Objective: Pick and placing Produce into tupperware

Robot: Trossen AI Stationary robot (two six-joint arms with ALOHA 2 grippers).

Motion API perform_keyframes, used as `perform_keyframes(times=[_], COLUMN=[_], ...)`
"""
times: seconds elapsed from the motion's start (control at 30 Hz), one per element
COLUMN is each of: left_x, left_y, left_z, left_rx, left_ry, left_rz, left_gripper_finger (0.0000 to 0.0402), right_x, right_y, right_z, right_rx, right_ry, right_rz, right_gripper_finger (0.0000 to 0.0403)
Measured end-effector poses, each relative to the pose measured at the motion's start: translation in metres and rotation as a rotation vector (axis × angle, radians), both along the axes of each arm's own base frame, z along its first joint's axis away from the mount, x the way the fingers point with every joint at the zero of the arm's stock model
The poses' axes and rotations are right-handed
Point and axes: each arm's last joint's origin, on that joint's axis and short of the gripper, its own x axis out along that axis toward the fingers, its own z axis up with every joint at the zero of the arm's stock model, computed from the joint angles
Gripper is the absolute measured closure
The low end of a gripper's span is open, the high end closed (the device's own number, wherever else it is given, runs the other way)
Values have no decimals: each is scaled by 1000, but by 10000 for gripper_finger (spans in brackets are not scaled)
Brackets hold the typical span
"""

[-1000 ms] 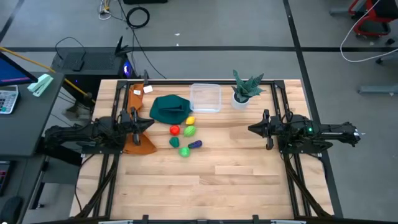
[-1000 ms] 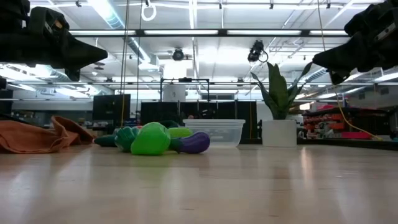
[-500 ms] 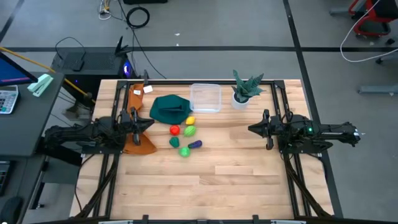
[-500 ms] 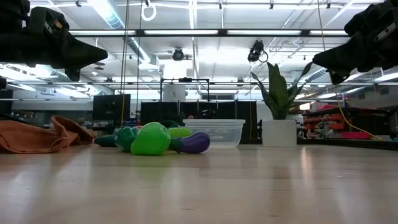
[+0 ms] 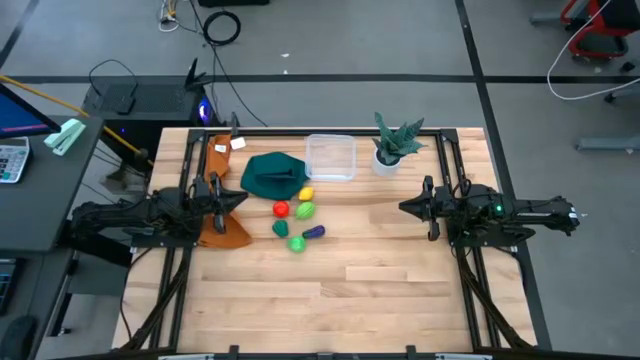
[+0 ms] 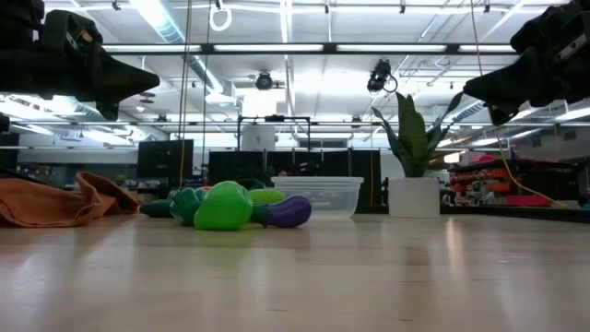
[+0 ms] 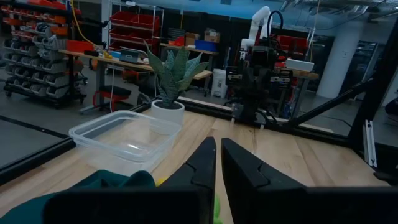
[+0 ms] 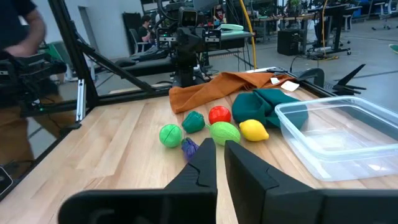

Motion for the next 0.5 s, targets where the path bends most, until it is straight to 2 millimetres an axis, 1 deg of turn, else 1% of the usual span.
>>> perform_keyframes(times=[0.2,0.5], left_x=[0,0], left_y=[0,0], left_z=[0,0], left_rx=[0,0], left_ry=[0,0], left_rz=[0,0], left_gripper_finger=[361,373], right_x=[0,0], right_y=[0,0], right_z=[0,0], right_rx=[0,0], right_ry=[0,0], right_rz=[0,0], right_gripper_finger=[402,402])
